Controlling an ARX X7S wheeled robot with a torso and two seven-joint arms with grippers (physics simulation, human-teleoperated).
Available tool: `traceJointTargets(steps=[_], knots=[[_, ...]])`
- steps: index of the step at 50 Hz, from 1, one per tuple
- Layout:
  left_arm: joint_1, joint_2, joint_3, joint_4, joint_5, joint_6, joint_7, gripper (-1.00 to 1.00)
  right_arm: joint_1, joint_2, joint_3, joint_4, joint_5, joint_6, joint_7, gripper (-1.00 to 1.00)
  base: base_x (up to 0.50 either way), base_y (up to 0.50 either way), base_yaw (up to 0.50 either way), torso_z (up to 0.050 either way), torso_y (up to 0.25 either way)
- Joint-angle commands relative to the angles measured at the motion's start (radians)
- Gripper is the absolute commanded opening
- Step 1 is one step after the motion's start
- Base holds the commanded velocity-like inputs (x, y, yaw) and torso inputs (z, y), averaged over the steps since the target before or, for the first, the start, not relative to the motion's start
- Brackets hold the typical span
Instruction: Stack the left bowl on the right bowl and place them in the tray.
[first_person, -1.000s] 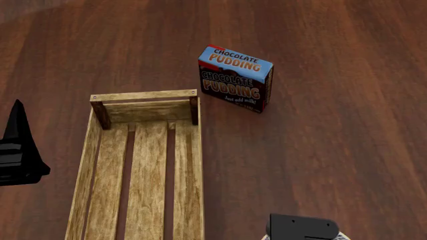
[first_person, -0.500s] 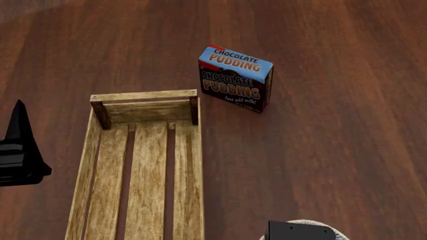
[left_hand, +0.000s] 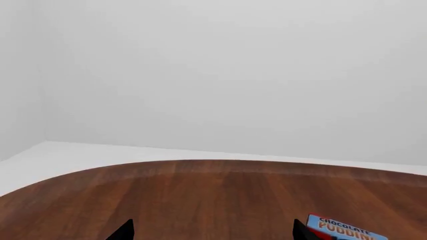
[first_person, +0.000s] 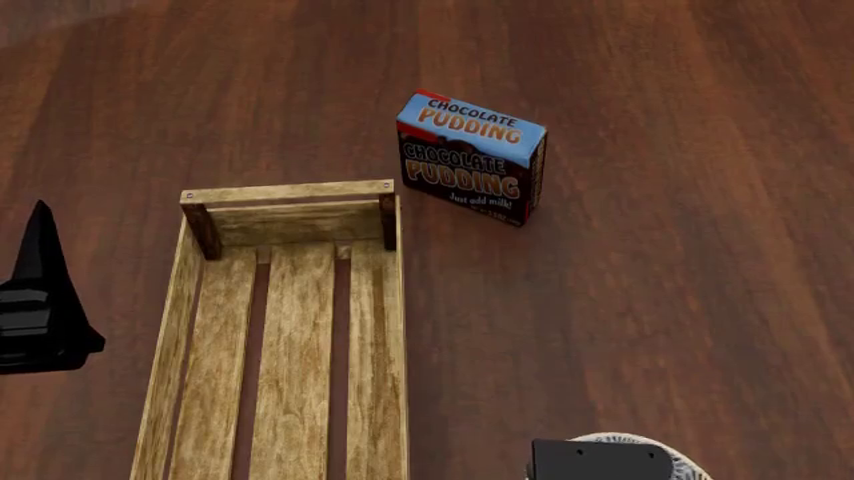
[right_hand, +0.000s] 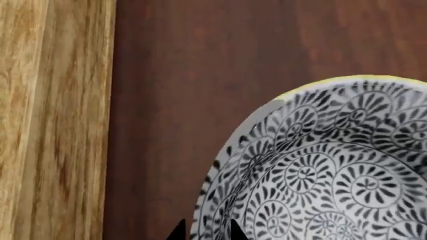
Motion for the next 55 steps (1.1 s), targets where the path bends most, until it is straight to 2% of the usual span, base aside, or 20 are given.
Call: traceJointTargets(steps=[1, 13, 33, 55], knots=[[-0.001, -0.003, -0.001, 0.003, -0.006, 0.0, -0.004, 1.0, 0.02, 0.01, 0.032, -0.096, 0.095, 0.048, 0.087, -1.0, 0.0, 0.0, 0.0, 0.0, 0.0], [-0.001, -0.007, -0.007, 0.007, -0.016, 0.001, -0.008, 1.0, 0.069, 0.018, 0.095, -0.216, 0.207, 0.144, 0.206, -1.0, 0.0, 0.0, 0.0, 0.0, 0.0], [0.0, -0.011, -0.004, 0.008, -0.022, 0.003, -0.013, 1.0, 0.148, 0.035, 0.161, -0.295, 0.374, 0.24, 0.369, -1.0, 0.0, 0.0, 0.0, 0.0, 0.0], [0.002, -0.018, -0.003, 0.009, -0.032, 0.01, -0.012, 1.0, 0.344, 0.143, 0.172, -0.263, 0.638, 0.365, 0.586, -1.0, 0.0, 0.0, 0.0, 0.0, 0.0]])
